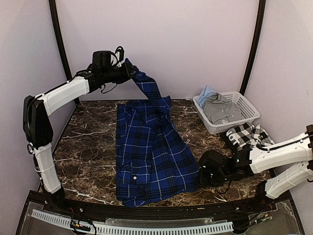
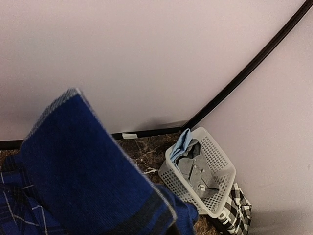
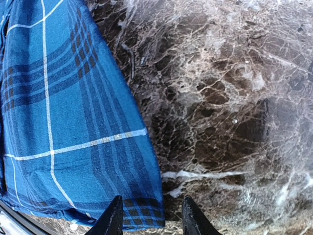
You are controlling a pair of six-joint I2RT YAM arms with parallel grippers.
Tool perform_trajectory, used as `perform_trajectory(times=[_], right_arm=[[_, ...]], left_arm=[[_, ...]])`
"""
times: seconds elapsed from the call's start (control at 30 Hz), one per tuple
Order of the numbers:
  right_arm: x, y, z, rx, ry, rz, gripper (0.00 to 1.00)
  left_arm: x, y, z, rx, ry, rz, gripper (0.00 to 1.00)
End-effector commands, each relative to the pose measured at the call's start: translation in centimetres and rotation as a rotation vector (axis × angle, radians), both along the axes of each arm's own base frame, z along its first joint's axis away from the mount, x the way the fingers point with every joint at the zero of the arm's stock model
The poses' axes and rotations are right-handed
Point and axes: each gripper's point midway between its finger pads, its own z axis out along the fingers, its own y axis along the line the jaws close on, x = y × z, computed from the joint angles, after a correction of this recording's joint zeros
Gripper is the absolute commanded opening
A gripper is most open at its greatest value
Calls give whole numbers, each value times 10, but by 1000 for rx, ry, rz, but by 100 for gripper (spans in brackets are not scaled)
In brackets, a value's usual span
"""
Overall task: Fold and stack the long sleeve shirts
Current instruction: Pick up the corner of the shirt from the center of the board.
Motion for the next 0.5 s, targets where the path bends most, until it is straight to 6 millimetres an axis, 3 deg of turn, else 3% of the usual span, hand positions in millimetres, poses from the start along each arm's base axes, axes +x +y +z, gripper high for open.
perform_trajectory(times=[0.0, 0.47], right_arm=[[7, 13, 7, 113, -39, 8, 37], [9, 10, 2, 235, -67, -8, 29]], left_arm=[[-10, 14, 36, -25, -77, 17, 0], [-8, 19, 36, -34, -70, 24, 0]])
